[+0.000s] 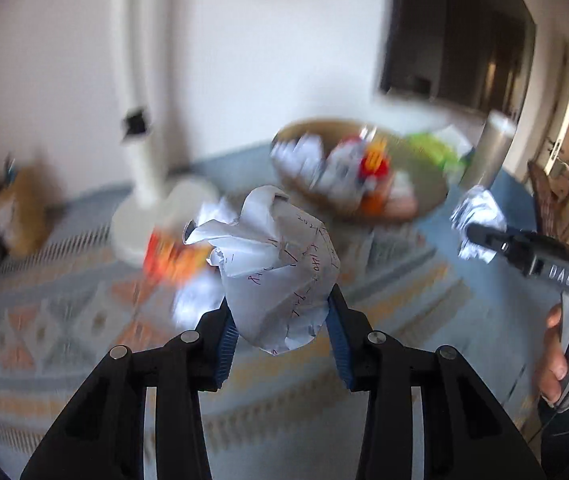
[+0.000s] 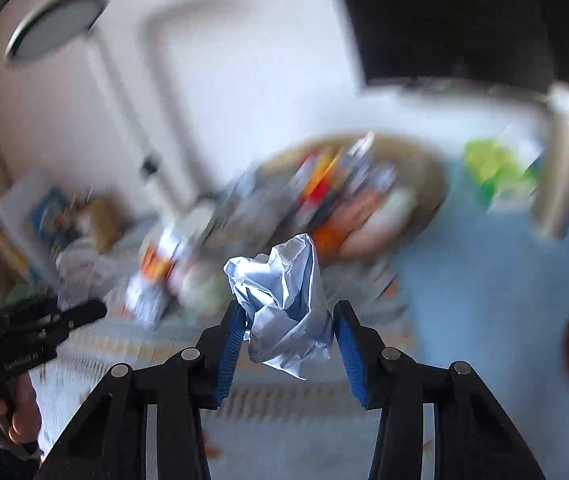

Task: Organize objects
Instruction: 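Carry both paper balls into the brown bowl and release them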

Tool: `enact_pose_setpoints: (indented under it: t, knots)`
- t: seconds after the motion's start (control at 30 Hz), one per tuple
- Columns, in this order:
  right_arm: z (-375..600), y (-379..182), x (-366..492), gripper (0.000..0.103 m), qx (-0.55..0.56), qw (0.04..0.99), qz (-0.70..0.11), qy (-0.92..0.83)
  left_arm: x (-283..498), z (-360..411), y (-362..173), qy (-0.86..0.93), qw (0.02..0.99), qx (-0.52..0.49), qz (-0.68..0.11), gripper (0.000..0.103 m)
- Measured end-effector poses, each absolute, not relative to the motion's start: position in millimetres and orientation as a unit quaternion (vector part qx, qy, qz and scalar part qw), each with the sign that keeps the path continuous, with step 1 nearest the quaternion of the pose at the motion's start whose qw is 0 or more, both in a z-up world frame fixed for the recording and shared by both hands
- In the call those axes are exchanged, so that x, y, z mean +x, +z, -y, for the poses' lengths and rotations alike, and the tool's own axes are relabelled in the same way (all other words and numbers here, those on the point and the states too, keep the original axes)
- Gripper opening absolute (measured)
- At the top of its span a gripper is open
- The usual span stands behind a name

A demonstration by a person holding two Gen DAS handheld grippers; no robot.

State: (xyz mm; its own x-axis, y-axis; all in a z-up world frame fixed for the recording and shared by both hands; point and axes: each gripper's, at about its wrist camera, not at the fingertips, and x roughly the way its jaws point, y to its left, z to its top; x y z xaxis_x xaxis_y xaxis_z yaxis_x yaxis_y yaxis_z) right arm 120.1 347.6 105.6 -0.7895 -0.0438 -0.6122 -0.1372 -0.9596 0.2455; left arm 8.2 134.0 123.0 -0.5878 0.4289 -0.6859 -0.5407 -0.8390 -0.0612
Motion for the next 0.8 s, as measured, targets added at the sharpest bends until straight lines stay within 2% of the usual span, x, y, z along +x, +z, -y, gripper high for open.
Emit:
enact_pose_setpoints:
  t: [0.17,0.3,0.4,0.47,0.57,0.67,0.8]
  knots:
    - [-419,137,78,0.045,-0.293,0.081,-0.193,0.933,-60,-202,146,0.883,0.306,-0.349,-0.063,0.038]
    - [-464,122,24,0.045,-0.306,0.098,-0.258,0.911,-122,-250,138,0.867,0.322,-0.377,-0.042,0.038]
    - [-476,109,-6,0.045,-0.319,0.098,-0.274,0.902,-161,-280,126,0.851,0.333,-0.405,-0.034,0.038]
    - [-478,103,-30,0.045,-0.328,0.097,-0.274,0.899,-173,-293,122,0.850,0.338,-0.402,-0.042,0.040]
    - [-476,101,-53,0.051,-0.347,0.092,-0.250,0.899,-183,-310,116,0.842,0.342,-0.413,-0.060,0.061]
    - [-475,103,-56,0.052,-0.359,0.104,-0.217,0.902,-173,-306,113,0.832,0.358,-0.420,-0.054,0.061]
    - [-471,112,-26,0.055,-0.340,0.087,-0.217,0.911,-153,-283,122,0.835,0.361,-0.413,-0.045,0.061]
